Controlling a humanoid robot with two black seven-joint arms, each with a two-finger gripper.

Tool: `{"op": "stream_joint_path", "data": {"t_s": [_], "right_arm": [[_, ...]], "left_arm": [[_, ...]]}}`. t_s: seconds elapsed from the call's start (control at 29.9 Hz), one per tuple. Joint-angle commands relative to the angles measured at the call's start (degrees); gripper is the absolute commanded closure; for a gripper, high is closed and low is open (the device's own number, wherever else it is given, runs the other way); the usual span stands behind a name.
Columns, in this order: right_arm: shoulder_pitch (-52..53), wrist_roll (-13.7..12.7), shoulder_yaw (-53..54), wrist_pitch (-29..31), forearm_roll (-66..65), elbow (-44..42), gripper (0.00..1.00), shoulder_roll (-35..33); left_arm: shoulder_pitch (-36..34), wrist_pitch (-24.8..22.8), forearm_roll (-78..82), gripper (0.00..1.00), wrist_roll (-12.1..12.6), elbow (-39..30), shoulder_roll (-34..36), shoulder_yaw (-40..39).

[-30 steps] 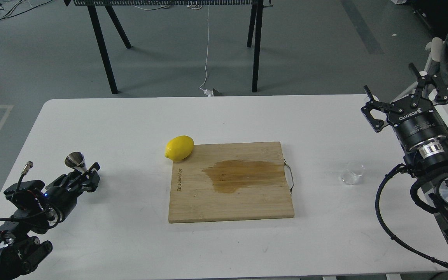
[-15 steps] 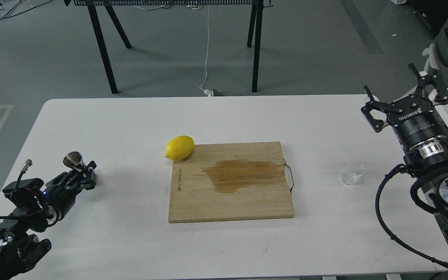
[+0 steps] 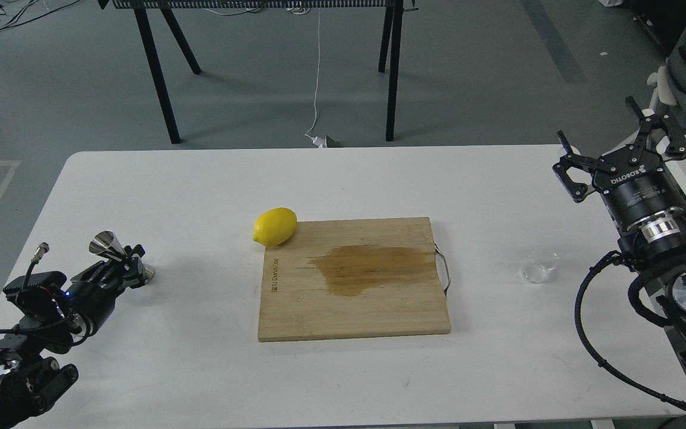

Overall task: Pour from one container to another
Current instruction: 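Close the left gripper around the metal jigger, then lift the jigger with the left gripper toward the cutting board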

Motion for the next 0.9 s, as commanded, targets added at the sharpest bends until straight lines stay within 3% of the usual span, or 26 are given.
{"op": "stream_joint_path", "data": {"t_s": [0.0,0.27,0.67,0.87], "right_arm": [[0.0,0.0,0.1,-0.1,0.0,0.0,0.01,0.0],[0.1,0.0,0.1,-0.2,0.0,0.0,0.01,0.1],[2.3,0.0,-0.7,-1.2,0.0,-2.5,0.01,-0.1],[4.3,-0.1,-2.0,-1.3,0.2,-4.0,0.01,-2.2]], "left_arm": [[-2.0,-0.5,-0.2,0.87,0.0,0.0,0.5,0.0],[-9.7,-4.3,0.3,0.87,0.0,-0.1,1.7,0.1],[-25.6,-10.1,0.1,0.87,0.0,-0.7,1.1,7.6],[-31.3,-11.7,0.2,0.87,0.0,-0.8,-7.7,13.1]]}}
